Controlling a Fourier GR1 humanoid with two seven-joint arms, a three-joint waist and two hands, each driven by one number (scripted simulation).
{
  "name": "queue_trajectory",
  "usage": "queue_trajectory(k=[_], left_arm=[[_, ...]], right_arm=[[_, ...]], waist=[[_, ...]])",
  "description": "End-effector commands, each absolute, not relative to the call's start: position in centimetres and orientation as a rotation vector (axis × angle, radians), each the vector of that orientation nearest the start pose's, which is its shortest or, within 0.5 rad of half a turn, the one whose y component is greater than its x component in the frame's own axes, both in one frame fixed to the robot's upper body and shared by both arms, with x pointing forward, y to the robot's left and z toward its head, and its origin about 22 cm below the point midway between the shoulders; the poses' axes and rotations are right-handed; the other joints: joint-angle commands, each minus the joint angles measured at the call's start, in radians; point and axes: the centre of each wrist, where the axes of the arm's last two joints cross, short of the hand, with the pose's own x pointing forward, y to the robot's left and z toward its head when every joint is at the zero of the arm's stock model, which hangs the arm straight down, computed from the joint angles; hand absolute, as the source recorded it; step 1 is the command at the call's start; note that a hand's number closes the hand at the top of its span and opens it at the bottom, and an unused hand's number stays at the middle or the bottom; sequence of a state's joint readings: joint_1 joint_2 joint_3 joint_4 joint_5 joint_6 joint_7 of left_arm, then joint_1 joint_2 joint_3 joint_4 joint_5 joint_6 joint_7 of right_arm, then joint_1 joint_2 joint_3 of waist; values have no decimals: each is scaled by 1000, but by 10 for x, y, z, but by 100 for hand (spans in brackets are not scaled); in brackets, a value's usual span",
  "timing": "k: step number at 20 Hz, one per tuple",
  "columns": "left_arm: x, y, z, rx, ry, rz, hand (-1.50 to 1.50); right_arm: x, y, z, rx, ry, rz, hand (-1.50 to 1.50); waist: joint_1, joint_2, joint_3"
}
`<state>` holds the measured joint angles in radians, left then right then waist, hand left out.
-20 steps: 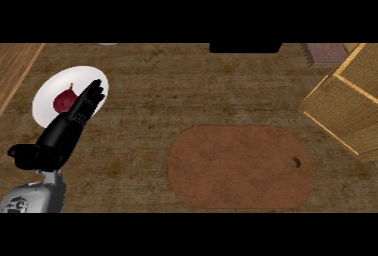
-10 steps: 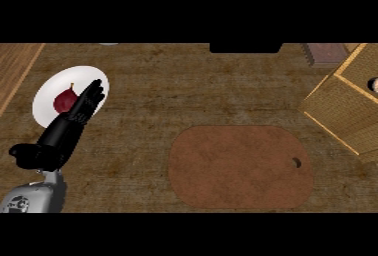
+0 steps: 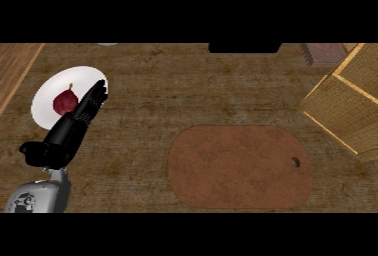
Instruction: Pick the cupcake from the cutting board and place it in the basket
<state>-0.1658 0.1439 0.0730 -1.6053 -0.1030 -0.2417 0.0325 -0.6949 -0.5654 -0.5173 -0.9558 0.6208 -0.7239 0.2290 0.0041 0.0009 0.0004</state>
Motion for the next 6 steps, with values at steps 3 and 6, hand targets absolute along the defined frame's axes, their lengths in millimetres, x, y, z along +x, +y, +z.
queue_trajectory(k=[3,6], left_arm=[[265,261,46,56,-1703,-384,0],[273,271,59,54,-1671,-376,0]], right_arm=[[347,-443,191,-1426,-1505,-736,-150],[320,-457,192,-1307,-1469,-753,-150]], waist=[[-6,-3,0],[-15,-6,-1]])
